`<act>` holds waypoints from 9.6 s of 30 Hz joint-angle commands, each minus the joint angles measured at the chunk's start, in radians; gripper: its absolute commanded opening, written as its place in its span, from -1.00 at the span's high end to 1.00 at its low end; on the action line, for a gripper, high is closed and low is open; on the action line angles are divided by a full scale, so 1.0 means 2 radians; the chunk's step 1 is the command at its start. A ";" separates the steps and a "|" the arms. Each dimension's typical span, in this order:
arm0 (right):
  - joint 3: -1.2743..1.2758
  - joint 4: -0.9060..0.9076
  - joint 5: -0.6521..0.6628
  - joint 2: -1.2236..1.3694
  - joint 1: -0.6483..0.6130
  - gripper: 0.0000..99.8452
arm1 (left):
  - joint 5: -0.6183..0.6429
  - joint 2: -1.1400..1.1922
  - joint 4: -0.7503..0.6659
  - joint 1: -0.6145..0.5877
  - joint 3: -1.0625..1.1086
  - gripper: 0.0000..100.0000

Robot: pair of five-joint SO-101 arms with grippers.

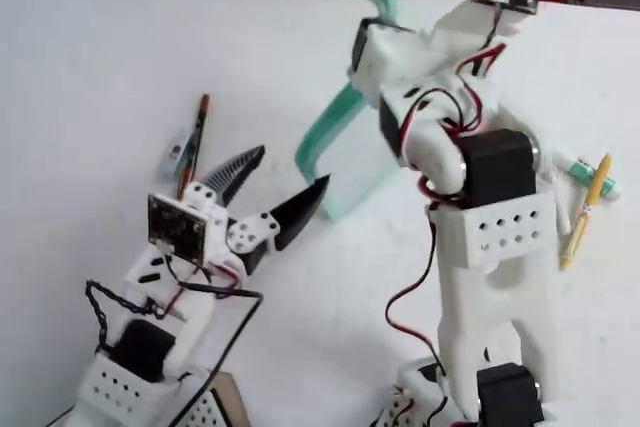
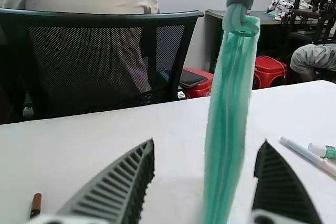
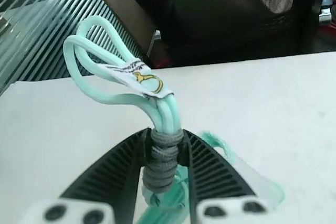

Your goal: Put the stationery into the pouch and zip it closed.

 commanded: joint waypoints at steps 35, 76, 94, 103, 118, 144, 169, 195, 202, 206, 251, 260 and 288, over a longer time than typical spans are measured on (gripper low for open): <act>-0.042 0.102 0.082 0.014 0.032 0.97 | -0.031 0.002 0.177 0.072 -0.161 0.95; -0.058 0.130 0.085 0.019 -0.013 0.96 | -0.085 0.001 -0.063 0.044 0.061 0.95; -0.059 0.131 0.177 -0.069 -0.071 0.62 | -0.087 0.002 0.000 0.042 0.037 0.95; 0.012 0.129 0.177 -0.053 -0.049 0.62 | -0.088 0.002 0.000 0.042 0.038 0.95; 0.047 0.135 0.234 -0.093 -0.080 0.62 | -0.089 0.002 -0.001 0.042 0.038 0.95; 0.002 0.071 0.209 0.021 -0.088 0.69 | -0.089 0.002 -0.003 0.042 0.038 0.95; -0.005 0.116 0.209 0.008 -0.162 0.96 | -0.089 0.002 -0.004 0.041 0.039 0.95; -0.036 0.158 0.213 0.007 -0.264 0.96 | -0.090 0.002 -0.004 0.041 0.039 0.95; -0.038 0.158 0.213 0.003 -0.256 0.96 | -0.090 0.002 -0.004 0.041 0.039 0.95; -0.037 0.158 0.213 -0.013 -0.257 0.96 | -0.090 0.002 -0.004 0.041 0.039 0.95; -0.018 0.023 0.308 0.197 0.422 0.60 | -0.090 0.002 -0.003 0.041 0.040 0.95; -0.018 -0.074 0.308 0.363 0.458 0.64 | -0.104 0.002 -0.012 0.044 0.058 0.95; -0.157 -0.127 0.307 0.547 0.456 0.66 | -0.131 0.002 -0.054 0.046 0.082 0.95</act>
